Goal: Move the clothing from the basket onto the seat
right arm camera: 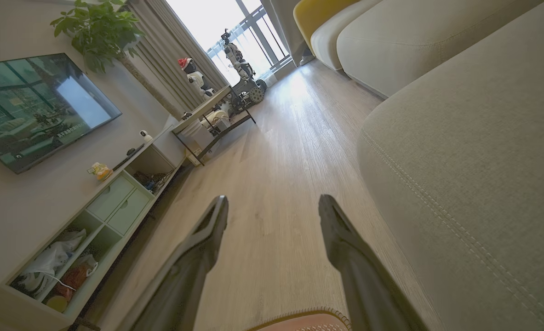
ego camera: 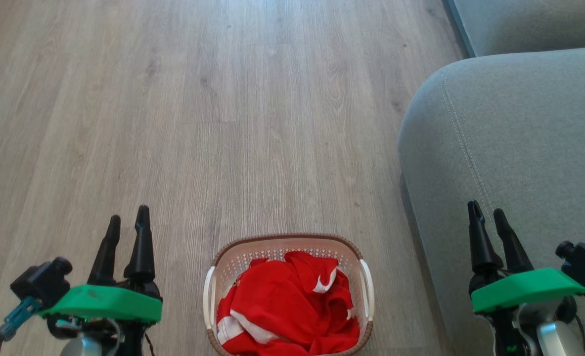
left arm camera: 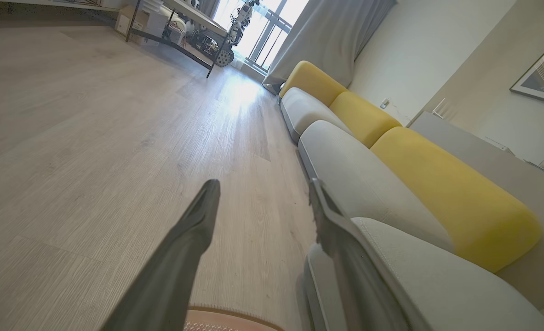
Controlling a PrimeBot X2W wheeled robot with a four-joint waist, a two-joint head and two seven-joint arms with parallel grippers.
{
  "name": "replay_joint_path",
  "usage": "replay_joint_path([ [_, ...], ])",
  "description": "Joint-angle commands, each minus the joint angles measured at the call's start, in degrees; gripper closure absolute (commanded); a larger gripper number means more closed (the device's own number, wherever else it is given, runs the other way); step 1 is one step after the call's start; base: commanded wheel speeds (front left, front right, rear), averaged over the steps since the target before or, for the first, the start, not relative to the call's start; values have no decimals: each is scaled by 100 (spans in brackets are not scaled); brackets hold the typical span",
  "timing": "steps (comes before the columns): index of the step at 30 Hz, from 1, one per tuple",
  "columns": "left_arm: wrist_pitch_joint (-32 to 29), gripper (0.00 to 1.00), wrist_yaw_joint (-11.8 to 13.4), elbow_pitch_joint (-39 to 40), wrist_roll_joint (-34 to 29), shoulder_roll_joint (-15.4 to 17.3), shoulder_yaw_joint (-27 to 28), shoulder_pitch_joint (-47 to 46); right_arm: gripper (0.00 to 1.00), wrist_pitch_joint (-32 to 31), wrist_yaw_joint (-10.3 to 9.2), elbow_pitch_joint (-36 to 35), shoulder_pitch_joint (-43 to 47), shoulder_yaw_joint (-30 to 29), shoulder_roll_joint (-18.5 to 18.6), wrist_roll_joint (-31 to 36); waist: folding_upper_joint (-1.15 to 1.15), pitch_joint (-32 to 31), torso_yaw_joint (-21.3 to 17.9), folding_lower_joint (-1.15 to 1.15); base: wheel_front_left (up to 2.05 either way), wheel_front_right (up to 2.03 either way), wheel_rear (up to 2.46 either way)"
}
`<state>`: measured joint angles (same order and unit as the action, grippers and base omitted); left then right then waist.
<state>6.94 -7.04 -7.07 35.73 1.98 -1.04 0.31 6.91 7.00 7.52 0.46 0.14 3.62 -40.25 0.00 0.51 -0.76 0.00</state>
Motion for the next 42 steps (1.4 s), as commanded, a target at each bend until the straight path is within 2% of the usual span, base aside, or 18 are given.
replay_joint_path([
  [1, 90, 0, 17, 269, -190, 80, 108, -278, 0, 87, 31, -256, -329, 103, 82, 178, 0, 0, -1, 0, 0, 0, 0],
  [42, 777, 0, 84, 901, -2969, 89, -68, -304, 0, 780, 48, -915, -378, 416, 104, 2838, 0, 30, -51, 0, 0, 0, 0],
])
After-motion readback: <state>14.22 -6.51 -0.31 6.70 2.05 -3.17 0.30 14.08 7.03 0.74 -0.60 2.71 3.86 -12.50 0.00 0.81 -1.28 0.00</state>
